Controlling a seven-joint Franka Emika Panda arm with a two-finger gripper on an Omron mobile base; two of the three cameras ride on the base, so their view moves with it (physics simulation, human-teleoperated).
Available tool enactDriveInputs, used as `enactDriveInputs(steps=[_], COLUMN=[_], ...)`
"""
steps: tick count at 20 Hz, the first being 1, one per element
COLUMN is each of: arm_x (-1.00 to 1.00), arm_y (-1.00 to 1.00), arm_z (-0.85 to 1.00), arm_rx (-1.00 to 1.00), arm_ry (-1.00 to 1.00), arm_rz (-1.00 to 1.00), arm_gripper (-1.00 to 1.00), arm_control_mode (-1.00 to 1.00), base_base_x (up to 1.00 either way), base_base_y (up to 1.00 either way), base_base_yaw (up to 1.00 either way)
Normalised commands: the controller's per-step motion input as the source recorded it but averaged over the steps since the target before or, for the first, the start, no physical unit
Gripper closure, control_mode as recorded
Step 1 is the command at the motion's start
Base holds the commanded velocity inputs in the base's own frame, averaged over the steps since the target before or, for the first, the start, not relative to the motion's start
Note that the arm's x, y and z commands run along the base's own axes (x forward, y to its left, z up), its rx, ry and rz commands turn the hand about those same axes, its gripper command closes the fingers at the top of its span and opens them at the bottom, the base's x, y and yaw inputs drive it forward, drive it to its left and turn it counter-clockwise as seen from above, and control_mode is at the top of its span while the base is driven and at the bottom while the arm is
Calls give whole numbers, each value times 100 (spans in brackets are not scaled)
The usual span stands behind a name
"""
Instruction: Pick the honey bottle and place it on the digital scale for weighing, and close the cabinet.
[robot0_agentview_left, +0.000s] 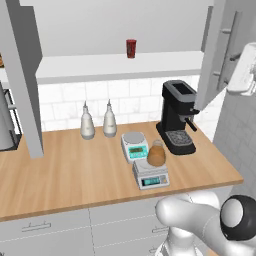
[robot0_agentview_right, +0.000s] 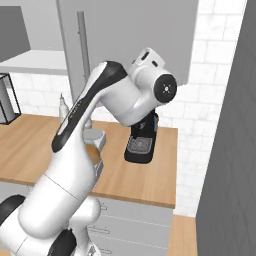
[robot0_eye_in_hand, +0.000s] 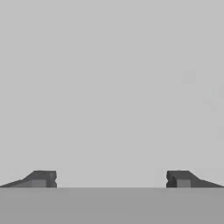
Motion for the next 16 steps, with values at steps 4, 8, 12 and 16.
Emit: enactDriveInputs(steps=[4,8,12,16], arm_x=[100,100,100,100], arm_y=[100,82,54,24], arm_z=[-13,-18,-12,-21], arm_rx=[-9,-3,-4,-5], arm_ry=[7,0,0,0], arm_rz=[0,-1,-4,-9], arm_gripper=[-100,-100,-100,-100], arm_control_mode=[-100,-100,-100,-100], base_base_x=[0,0,0,0], base_base_y=[0,0,0,0], base_base_yaw=[0,0,0,0])
